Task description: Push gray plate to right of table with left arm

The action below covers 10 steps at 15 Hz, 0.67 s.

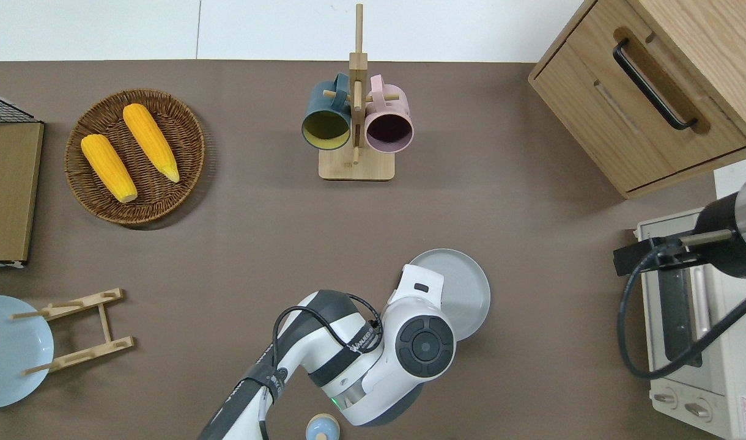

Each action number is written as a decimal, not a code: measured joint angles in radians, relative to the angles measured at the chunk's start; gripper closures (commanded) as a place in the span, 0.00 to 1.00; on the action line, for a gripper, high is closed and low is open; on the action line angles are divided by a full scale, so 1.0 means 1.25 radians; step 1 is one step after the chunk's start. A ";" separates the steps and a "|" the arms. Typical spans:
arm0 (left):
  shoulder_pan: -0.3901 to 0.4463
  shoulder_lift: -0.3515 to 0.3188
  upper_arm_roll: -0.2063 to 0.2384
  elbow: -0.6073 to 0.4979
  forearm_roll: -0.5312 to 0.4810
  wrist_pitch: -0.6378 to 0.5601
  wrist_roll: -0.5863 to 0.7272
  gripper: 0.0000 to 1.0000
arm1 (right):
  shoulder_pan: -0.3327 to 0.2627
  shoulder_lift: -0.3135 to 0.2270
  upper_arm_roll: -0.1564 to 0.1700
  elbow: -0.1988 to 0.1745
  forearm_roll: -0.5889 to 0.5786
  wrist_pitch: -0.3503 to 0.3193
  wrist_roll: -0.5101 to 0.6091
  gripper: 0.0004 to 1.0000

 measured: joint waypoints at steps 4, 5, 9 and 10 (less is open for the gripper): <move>0.055 -0.093 0.003 0.007 -0.026 -0.132 0.181 0.01 | 0.000 0.000 0.000 0.000 0.000 0.000 0.000 0.02; 0.077 -0.118 0.004 0.008 -0.030 -0.167 0.238 0.01 | 0.000 0.000 0.000 0.000 0.000 0.000 0.000 0.02; 0.201 -0.201 0.010 0.032 -0.047 -0.321 0.489 0.01 | 0.000 0.000 0.000 0.000 0.000 0.000 0.000 0.02; 0.230 -0.210 0.011 0.044 -0.048 -0.352 0.535 0.01 | 0.000 0.000 0.000 0.000 0.000 0.000 0.000 0.02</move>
